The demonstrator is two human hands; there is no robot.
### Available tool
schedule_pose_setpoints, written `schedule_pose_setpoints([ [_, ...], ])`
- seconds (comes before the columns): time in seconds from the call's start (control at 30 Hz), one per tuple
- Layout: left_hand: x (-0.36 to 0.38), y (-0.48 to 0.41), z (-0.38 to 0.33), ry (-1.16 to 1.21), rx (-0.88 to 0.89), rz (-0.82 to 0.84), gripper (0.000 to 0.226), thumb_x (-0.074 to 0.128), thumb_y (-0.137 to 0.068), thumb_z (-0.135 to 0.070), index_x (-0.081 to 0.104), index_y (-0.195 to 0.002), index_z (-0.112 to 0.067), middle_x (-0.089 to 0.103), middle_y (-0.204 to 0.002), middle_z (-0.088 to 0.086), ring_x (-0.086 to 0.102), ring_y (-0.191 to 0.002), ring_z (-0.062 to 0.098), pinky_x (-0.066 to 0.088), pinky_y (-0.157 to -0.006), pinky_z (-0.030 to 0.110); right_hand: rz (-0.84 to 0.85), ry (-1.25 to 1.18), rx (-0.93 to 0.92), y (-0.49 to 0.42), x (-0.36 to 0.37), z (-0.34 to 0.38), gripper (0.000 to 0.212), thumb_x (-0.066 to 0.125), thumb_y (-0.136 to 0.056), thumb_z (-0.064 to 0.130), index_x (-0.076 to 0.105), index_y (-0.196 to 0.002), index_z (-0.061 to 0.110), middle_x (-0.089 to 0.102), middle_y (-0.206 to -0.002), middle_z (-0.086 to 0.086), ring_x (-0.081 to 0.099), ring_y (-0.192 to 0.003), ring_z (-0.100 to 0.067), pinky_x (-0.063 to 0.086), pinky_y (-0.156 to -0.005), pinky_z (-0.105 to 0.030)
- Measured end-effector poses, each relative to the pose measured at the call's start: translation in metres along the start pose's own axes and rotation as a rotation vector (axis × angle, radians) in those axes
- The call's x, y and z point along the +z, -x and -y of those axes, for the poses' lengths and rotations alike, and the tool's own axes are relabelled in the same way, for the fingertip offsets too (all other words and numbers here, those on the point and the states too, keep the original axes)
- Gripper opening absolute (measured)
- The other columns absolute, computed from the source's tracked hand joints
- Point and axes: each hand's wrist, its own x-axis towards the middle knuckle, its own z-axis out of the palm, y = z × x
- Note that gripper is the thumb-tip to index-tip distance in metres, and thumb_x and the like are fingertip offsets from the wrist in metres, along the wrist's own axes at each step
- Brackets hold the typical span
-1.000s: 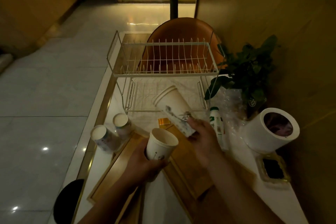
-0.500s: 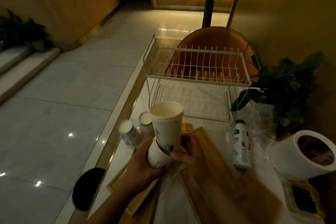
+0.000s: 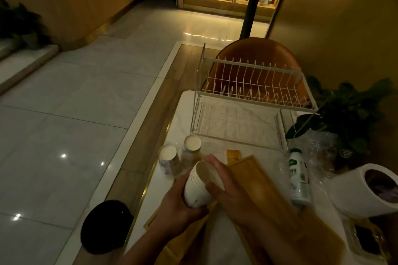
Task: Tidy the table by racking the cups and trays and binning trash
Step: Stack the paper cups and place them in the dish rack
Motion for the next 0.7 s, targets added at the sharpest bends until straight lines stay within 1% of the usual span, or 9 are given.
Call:
schedule_pose_setpoints([
  [0.1, -0.015, 0.007, 0.009, -0.016, -0.031, -0.028, 0.084, 0.090, -0.057, -0.022, 0.053, -0.125, -0.054, 0.070, -0.113, -0.020, 0.070, -0.099, 0.004, 0.061, -0.072, 0.032, 0.074, -0.071, 0.026, -0.011, 0.019, 0.001, 0.056, 0.051, -0.094, 0.049, 0.023, -0.142, 0.057, 0.028, -0.149, 0.039, 0.023, -0.140, 0.015, 0.025, -0.108, -0.005],
  [0.17, -0.026, 0.011, 0.013, -0.017, -0.054, -0.047, 0.081, 0.090, -0.058, -0.027, 0.051, -0.123, -0.056, 0.069, -0.109, -0.022, 0.070, -0.093, 0.003, 0.060, -0.065, 0.028, 0.129, -0.090, 0.055, -0.027, 0.023, 0.001, 0.057, 0.051, -0.093, 0.052, 0.029, -0.145, 0.047, 0.030, -0.152, 0.032, 0.025, -0.140, 0.012, 0.028, -0.102, 0.000],
  [0.27, -0.046, 0.015, 0.020, 0.009, -0.122, -0.085, 0.078, 0.090, -0.057, -0.033, 0.051, -0.122, -0.049, 0.068, -0.107, -0.023, 0.069, -0.094, 0.002, 0.058, -0.065, 0.019, -0.052, -0.142, 0.123, -0.071, 0.017, 0.000, 0.060, 0.059, -0.088, 0.044, 0.038, -0.143, 0.033, 0.045, -0.147, 0.009, 0.042, -0.138, -0.011, 0.045, -0.096, -0.012],
  [0.33, -0.061, 0.019, 0.029, 0.035, -0.174, -0.134, 0.073, 0.091, -0.057, -0.030, 0.053, -0.116, -0.047, 0.070, -0.105, -0.022, 0.069, -0.093, 0.001, 0.057, -0.064, 0.016, -0.199, 0.094, 0.194, -0.107, 0.010, -0.004, 0.068, 0.069, -0.086, 0.039, 0.036, -0.145, 0.036, 0.041, -0.148, 0.003, 0.042, -0.136, -0.018, 0.047, -0.101, -0.031],
  [0.37, -0.069, 0.021, 0.034, 0.042, -0.198, -0.166, 0.069, 0.092, -0.058, -0.027, 0.054, -0.113, -0.047, 0.070, -0.104, -0.022, 0.070, -0.091, 0.002, 0.057, -0.062, 0.017, -0.199, 0.277, 0.206, -0.123, 0.007, -0.009, 0.075, 0.072, -0.084, 0.039, 0.030, -0.147, 0.038, 0.036, -0.151, 0.001, 0.039, -0.137, -0.021, 0.044, -0.106, -0.037],
  [0.43, -0.082, 0.025, 0.043, 0.044, -0.228, -0.218, 0.065, 0.091, -0.064, -0.019, 0.055, -0.110, -0.047, 0.072, -0.101, -0.019, 0.071, -0.089, 0.004, 0.058, -0.059, 0.018, -0.089, 0.545, 0.204, -0.149, 0.008, -0.024, 0.089, 0.073, -0.080, 0.040, 0.019, -0.151, 0.042, 0.025, -0.156, -0.003, 0.034, -0.139, -0.028, 0.039, -0.109, -0.040],
  [0.5, -0.091, 0.027, 0.050, 0.028, -0.238, -0.262, 0.064, 0.091, -0.064, -0.017, 0.056, -0.110, -0.045, 0.072, -0.101, -0.013, 0.071, -0.086, 0.004, 0.057, -0.058, 0.018, 0.029, 0.656, 0.213, -0.164, 0.013, -0.038, 0.093, 0.073, -0.078, 0.043, 0.015, -0.151, 0.044, 0.019, -0.159, -0.005, 0.030, -0.142, -0.033, 0.038, -0.109, -0.043],
  [0.57, -0.098, 0.026, 0.055, 0.007, -0.239, -0.305, 0.065, 0.092, -0.063, -0.015, 0.057, -0.110, -0.042, 0.072, -0.101, -0.012, 0.071, -0.085, 0.004, 0.057, -0.058, 0.017, 0.059, 0.661, 0.204, -0.172, 0.017, -0.052, 0.089, 0.074, -0.078, 0.039, 0.021, -0.150, 0.042, 0.027, -0.156, -0.008, 0.034, -0.139, -0.034, 0.040, -0.108, -0.043],
  [0.7, -0.108, 0.026, 0.063, -0.005, -0.257, -0.341, 0.068, 0.093, -0.062, -0.019, 0.056, -0.116, -0.039, 0.073, -0.101, -0.008, 0.071, -0.088, 0.005, 0.059, -0.061, 0.020, -0.053, 0.577, 0.183, -0.174, 0.013, -0.059, 0.080, 0.076, -0.075, 0.020, 0.037, -0.143, 0.036, 0.047, -0.137, -0.008, 0.051, -0.124, -0.031, 0.048, -0.093, -0.037],
])
